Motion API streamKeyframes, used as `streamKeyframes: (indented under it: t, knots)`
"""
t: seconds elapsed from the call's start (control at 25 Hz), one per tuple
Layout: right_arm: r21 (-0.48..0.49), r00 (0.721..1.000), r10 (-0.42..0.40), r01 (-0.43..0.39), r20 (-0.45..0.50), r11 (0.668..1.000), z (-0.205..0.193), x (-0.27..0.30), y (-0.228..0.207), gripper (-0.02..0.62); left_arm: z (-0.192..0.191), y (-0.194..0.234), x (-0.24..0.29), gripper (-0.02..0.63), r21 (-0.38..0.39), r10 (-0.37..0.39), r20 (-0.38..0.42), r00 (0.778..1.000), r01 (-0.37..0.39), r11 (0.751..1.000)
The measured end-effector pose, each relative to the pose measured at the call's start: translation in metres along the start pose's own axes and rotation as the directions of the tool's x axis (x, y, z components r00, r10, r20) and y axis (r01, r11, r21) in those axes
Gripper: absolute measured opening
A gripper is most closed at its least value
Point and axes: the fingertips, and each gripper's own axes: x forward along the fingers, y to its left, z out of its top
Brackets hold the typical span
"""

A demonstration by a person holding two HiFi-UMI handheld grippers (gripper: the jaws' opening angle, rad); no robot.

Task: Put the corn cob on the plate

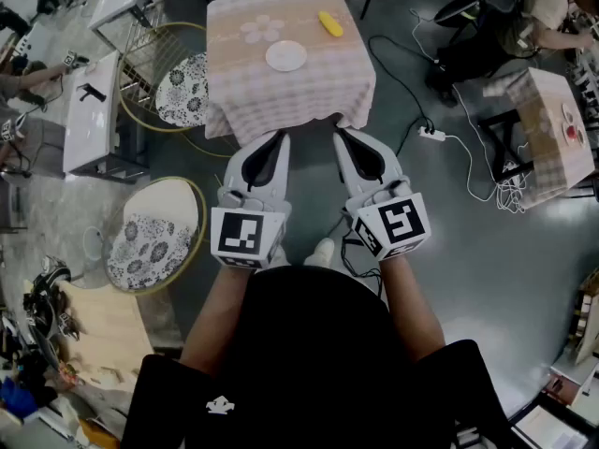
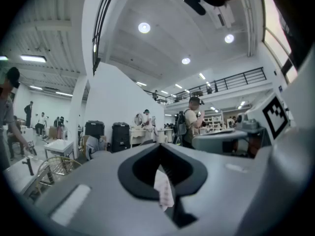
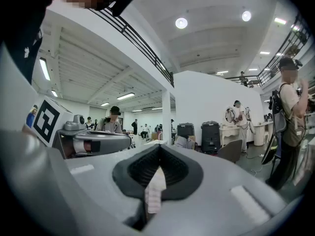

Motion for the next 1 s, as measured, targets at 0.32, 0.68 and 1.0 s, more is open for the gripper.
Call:
streamKeyframes:
  t: [0.32, 0.68, 1.0]
  knots:
    - [0.006, 1.0, 0.006, -0.006, 0.019, 1.0, -0.001, -0.009, -0.011, 0.002, 0.0, -0.012, 0.007, 0.008, 0.0, 0.007, -0.001, 1.0, -0.007, 1.0]
    - [-0.002, 1.0, 0.018, -0.018, 0.019, 1.0, -0.004, -0.028, -0.035, 0.002, 0.002, -0.037, 0.02, 0.008, 0.009, 0.027, -0.01, 1.0, -0.027, 1.0]
    - [0.003, 0.999, 0.044, -0.044, 0.02, 0.999, -0.01, -0.041, -0.055, 0.002, 0.003, -0.05, 0.025, 0.008, -0.007, 0.094, -0.008, 0.996, -0.094, 0.996]
